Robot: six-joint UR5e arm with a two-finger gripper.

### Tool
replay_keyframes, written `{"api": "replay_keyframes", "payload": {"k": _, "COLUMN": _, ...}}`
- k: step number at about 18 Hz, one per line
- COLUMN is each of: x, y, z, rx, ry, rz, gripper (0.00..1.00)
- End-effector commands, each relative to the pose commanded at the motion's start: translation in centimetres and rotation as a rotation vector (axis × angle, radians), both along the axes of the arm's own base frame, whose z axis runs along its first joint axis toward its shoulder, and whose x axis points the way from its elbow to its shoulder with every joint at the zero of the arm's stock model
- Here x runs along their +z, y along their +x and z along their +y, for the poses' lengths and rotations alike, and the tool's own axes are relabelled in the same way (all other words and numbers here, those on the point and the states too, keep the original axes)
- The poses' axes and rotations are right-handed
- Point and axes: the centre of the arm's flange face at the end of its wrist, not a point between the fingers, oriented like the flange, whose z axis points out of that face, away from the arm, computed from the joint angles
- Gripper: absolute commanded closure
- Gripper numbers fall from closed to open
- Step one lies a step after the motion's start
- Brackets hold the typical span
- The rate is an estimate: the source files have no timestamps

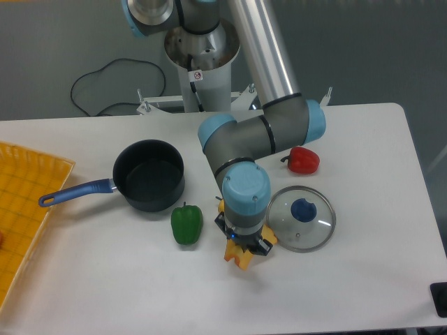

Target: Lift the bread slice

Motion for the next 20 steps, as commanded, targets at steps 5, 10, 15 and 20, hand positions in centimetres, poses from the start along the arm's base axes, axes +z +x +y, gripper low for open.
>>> {"api": "replay_keyframes", "payload": {"k": 5, "x": 2.6, "y": 0.5, "z": -1.3, "rx": -0.13, "ry": -0.008, "rz": -0.011, "gripper": 1.0}}
{"api": "replay_keyframes", "payload": {"k": 10, "x": 4.6, "y": -0.3, "z": -3.4, "rx": -0.169, "ry": -0.008, "rz": -0.014, "gripper": 1.0}}
{"api": "replay_keyframes", "payload": {"k": 15, "x": 4.7, "y": 0.0, "z": -3.8, "rx": -0.172, "ry": -0.011, "rz": -0.018, "gripper": 1.0}}
{"api": "replay_keyframes", "payload": {"k": 20, "x": 4.5, "y": -0.4, "z": -4.3, "rx": -0.164, "ry": -0.011, "rz": -0.021, "gripper": 1.0}}
